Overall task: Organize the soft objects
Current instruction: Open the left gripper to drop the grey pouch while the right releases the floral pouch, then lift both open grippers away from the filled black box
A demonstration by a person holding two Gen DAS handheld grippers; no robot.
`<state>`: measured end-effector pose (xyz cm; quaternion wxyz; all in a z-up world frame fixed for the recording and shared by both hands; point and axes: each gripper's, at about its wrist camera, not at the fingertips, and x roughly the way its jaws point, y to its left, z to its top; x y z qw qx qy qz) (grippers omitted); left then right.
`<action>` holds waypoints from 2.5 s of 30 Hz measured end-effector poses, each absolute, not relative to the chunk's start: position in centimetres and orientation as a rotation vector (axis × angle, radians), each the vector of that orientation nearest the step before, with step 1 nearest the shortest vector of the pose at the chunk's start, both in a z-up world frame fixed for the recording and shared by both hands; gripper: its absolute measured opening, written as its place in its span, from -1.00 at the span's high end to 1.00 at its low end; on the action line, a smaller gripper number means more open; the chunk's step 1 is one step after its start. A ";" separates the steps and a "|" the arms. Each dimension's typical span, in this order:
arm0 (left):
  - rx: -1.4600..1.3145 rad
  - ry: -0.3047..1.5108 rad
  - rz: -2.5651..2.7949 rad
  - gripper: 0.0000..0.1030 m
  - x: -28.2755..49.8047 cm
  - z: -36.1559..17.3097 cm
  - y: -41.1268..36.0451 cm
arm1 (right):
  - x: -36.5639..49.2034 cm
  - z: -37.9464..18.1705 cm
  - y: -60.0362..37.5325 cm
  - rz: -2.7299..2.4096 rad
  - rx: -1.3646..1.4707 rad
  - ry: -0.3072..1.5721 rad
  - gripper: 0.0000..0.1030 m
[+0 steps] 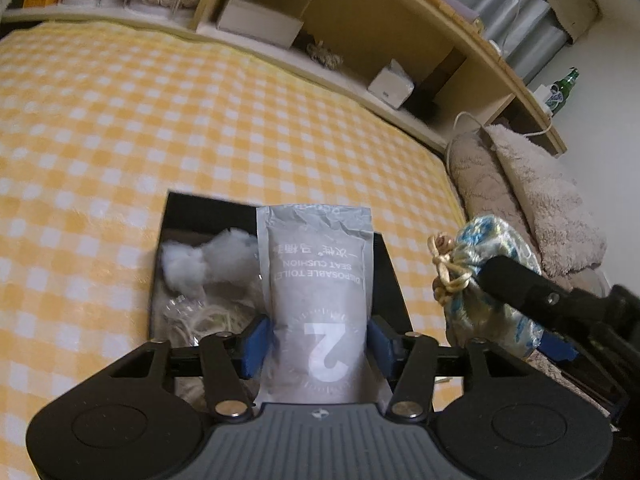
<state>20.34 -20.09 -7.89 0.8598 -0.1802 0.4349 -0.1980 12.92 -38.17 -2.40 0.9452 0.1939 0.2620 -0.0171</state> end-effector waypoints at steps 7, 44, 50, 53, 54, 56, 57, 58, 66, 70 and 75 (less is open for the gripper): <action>-0.279 0.934 -0.500 -0.66 19.1 -7.9 -19.8 | 13.2 -2.9 -38.5 -0.028 0.400 0.550 -0.23; -0.037 0.813 -0.556 -0.86 15.2 -5.0 -11.5 | 20.3 -6.1 -30.8 0.122 0.336 0.715 -0.64; -0.046 0.814 -0.560 -0.86 15.2 -4.9 -11.5 | 19.8 -5.9 -29.5 0.243 0.289 0.743 0.04; -0.047 0.814 -0.559 -0.86 15.3 -4.9 -11.5 | 21.1 -7.2 -27.7 0.239 0.187 0.796 0.29; -0.045 0.814 -0.559 -0.86 15.3 -5.0 -11.5 | 21.6 -7.9 -27.4 0.220 0.162 0.813 0.35; -0.046 0.817 -0.557 -0.86 15.3 -5.1 -11.5 | 22.3 -8.9 -27.3 0.194 0.146 0.820 0.35; -0.047 0.819 -0.556 -0.86 15.4 -5.2 -11.6 | 22.5 -9.1 -27.4 0.187 0.142 0.820 0.35; -0.048 0.821 -0.556 -0.86 15.4 -5.3 -11.6 | 22.8 -9.4 -27.5 0.184 0.142 0.819 0.35; -0.039 0.820 -0.555 -0.86 15.7 -5.5 -11.7 | 23.6 -10.2 -27.4 0.183 0.157 0.815 0.33; -0.043 0.807 -0.545 -0.93 15.7 -5.2 -11.3 | 23.0 -9.1 -28.2 0.186 0.209 0.821 0.28; -0.046 0.777 -0.533 -0.95 15.4 -4.3 -10.8 | 20.8 -6.8 -28.7 0.167 0.219 0.814 0.10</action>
